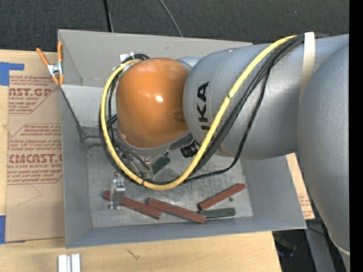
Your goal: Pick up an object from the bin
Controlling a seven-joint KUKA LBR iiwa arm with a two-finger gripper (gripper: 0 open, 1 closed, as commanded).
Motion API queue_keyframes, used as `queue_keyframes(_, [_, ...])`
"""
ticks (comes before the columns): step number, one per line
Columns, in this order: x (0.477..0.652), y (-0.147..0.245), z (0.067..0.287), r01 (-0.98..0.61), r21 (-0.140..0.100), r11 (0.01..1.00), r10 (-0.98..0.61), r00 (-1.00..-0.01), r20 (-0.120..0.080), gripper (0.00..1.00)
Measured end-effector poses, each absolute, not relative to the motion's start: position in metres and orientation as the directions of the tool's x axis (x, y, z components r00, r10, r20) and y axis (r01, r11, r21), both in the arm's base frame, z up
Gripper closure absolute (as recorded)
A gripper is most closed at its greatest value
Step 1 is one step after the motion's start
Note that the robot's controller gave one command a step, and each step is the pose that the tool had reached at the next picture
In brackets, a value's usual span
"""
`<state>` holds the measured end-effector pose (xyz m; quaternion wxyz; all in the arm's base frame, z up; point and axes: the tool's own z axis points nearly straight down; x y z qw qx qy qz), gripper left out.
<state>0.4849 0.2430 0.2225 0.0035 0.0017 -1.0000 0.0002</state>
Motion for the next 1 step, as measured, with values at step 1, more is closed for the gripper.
queue_keyframes(1, [0.4872,0.2416,0.2266,0.0,0.001,1.0,0.0,-1.0,-0.001,1.0])
